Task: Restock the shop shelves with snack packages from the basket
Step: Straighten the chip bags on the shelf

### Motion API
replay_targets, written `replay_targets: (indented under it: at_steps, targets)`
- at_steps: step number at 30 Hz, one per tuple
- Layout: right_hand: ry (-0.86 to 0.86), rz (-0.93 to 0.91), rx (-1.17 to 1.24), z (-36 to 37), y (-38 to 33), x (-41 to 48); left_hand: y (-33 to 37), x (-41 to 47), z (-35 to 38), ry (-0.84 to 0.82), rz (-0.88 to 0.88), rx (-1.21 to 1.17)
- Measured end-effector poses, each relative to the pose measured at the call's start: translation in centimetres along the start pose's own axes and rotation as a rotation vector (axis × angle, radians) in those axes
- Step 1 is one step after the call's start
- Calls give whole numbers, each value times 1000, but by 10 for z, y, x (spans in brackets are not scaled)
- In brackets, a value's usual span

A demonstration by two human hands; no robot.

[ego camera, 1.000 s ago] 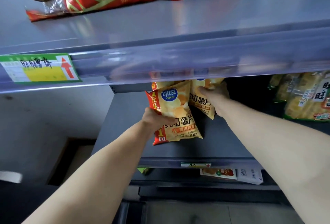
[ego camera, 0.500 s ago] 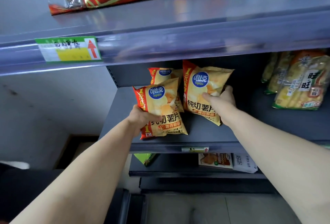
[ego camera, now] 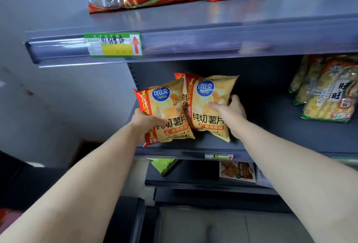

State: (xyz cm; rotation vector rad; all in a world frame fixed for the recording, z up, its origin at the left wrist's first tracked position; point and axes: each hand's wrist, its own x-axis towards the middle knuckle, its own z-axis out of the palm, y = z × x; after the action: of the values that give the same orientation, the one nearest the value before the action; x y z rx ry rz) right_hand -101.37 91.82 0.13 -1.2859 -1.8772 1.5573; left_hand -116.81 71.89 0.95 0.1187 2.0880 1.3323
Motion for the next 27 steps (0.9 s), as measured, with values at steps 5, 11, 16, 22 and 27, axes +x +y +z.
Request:
replay_targets:
  at_steps: [5, 11, 16, 22, 27]
  targets:
    - [-185, 75, 36, 30, 10, 11, 0, -4, -22, -88, -40, 36]
    - [-115, 58, 35, 56, 5, 37, -2, 22, -11, 78, 13, -3]
    - [-57, -5, 11, 57, -3, 71, -8, 59, 13, 136, 75, -63]
    - [-71, -57, 66, 40, -4, 95, -11, 73, 22, -97, 188, -131]
    - [34, -16, 211, 38, -1, 99, -4, 56, 17, -353, 192, -104]
